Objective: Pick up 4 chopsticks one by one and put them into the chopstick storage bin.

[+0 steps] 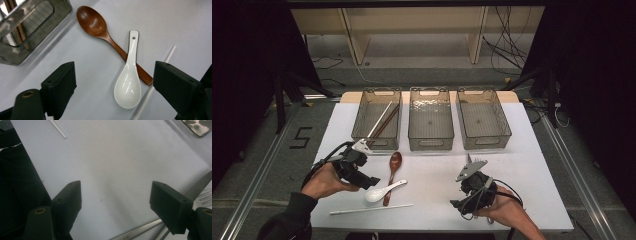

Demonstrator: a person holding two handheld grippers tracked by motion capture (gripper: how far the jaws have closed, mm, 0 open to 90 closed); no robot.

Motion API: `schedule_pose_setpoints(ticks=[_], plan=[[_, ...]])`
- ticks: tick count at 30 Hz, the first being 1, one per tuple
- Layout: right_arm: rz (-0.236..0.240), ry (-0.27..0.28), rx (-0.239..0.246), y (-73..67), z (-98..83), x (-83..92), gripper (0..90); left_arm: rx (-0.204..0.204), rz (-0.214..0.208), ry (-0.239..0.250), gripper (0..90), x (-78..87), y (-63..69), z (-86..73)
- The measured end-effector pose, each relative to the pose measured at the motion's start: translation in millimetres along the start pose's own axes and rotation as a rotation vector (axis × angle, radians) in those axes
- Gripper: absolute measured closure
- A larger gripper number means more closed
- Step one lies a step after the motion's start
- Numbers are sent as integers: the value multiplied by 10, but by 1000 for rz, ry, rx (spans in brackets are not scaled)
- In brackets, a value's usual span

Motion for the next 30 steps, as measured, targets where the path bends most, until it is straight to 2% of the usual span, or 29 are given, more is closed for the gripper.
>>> schedule_pose_setpoints(ticks=[6,13,15,16,19,20,23,30], plan=[[0,1,7,-6,2,2,266,-1,-6,-30,162,-54,55,-89],[0,1,6,-7,3,3,266,-21,1,-74,160,-68,133,-156],[0,0,7,-5,0,2,265,-14,0,-69,160,-71,155,-167],[0,1,8,-6,0,3,266,-23,-1,-88,161,-60,152,-184],[1,2,7,-8,4,6,266,-21,-2,-101,166,-72,163,-222],[1,1,7,-8,3,5,266,-33,-4,-127,172,-68,160,-245],[-3,0,-2,-14,5,2,266,-41,-11,-164,191,-96,191,-296],[-1,2,7,-5,2,5,266,-56,-31,-221,202,-137,243,-427]])
Point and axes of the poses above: each handheld gripper's, and its own axes: x roughly backward along the jaws, z roughly out of its top, y roughly to its right, the point moved 8 cm from there along -x, roughly forward along the jaws, and after that the axes turned 13 degrees about -z, right-handed, at the moved point
